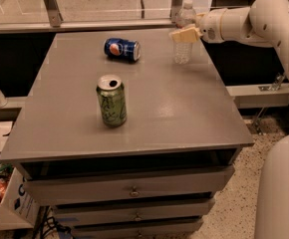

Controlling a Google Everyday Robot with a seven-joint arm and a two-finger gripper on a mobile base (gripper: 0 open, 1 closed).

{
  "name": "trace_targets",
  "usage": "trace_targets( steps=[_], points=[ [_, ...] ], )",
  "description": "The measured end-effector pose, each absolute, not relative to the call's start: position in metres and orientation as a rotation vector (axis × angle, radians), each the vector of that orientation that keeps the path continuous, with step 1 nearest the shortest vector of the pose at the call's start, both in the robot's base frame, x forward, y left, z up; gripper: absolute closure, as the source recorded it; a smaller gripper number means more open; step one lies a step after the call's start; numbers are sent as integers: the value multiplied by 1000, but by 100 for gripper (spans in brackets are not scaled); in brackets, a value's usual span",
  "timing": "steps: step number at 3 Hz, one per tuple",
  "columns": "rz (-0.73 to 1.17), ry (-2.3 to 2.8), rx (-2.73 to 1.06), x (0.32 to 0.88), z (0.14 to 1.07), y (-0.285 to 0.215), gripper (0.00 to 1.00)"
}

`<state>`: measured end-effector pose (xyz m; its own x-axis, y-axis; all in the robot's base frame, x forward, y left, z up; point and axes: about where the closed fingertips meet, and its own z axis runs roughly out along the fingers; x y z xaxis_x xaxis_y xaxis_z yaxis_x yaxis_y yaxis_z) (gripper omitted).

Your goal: Move water bottle near green can

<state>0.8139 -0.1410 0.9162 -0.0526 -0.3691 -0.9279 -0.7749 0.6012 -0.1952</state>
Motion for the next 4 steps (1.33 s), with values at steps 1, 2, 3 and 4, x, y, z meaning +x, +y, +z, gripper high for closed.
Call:
trace_targets(
  steps=[1, 2, 3, 4],
  points=[
    [466, 1652, -952, 810, 924, -143, 64],
    [547, 1635, -959, 795, 940, -140, 86],
    [654, 1620, -1017, 759, 951, -128, 100],
    [744, 1593, -1089, 714, 954, -117, 100]
  ],
)
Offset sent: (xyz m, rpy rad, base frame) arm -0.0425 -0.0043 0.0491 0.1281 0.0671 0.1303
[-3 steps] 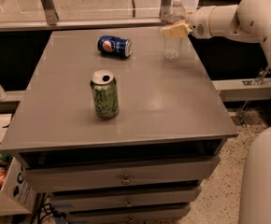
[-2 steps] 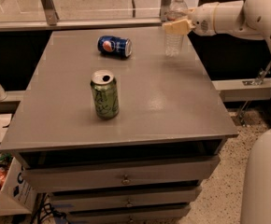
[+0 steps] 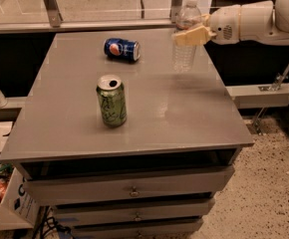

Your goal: Move water bottle near green can

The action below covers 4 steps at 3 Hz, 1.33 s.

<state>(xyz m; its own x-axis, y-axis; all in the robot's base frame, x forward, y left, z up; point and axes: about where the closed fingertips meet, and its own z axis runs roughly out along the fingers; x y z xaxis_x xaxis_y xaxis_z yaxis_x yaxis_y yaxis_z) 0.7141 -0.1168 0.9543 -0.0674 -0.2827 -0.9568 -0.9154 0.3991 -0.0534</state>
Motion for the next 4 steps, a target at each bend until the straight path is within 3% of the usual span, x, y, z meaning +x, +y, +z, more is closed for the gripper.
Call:
trace_targets(
  steps=[4],
  points=[
    [968, 1424, -1341, 521, 942, -42, 100]
  ],
)
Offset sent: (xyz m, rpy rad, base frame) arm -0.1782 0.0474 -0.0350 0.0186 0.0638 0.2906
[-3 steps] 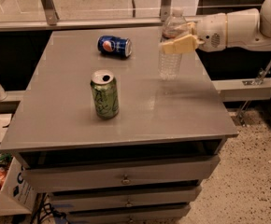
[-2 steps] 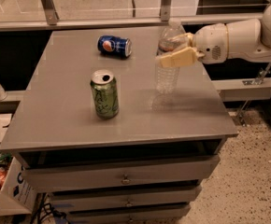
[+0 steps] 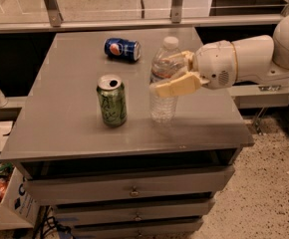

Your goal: Move water bottle near green can

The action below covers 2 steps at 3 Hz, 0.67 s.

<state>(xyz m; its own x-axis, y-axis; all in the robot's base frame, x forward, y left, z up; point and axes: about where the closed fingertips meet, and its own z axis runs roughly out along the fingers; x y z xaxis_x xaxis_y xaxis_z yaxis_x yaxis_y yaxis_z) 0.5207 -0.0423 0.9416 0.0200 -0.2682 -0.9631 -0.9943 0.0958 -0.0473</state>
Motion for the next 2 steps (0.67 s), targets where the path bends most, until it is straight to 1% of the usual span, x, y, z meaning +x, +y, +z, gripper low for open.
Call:
trace_targets(
  steps=[2],
  points=[
    [936, 1413, -1327, 517, 942, -32, 100]
  ],
)
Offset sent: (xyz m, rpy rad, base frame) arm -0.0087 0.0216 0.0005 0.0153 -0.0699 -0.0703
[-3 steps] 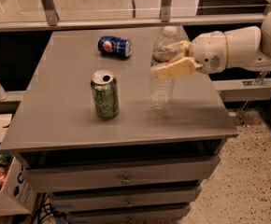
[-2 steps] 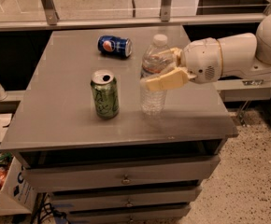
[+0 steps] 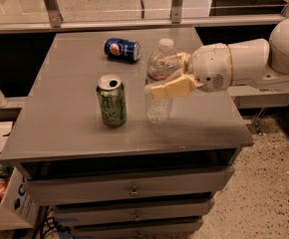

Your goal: Move water bottle near green can

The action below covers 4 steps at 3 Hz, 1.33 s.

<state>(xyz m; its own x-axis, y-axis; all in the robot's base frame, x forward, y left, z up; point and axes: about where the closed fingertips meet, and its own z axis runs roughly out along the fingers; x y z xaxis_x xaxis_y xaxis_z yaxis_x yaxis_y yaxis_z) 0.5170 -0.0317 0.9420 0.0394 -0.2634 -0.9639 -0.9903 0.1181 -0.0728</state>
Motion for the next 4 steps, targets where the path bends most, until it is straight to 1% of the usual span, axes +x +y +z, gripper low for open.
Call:
trace_targets(
  steps=[2, 4],
  points=[
    [882, 1376, -1318, 507, 934, 3, 100],
    [849, 1373, -1348, 505, 914, 18, 100]
  ],
)
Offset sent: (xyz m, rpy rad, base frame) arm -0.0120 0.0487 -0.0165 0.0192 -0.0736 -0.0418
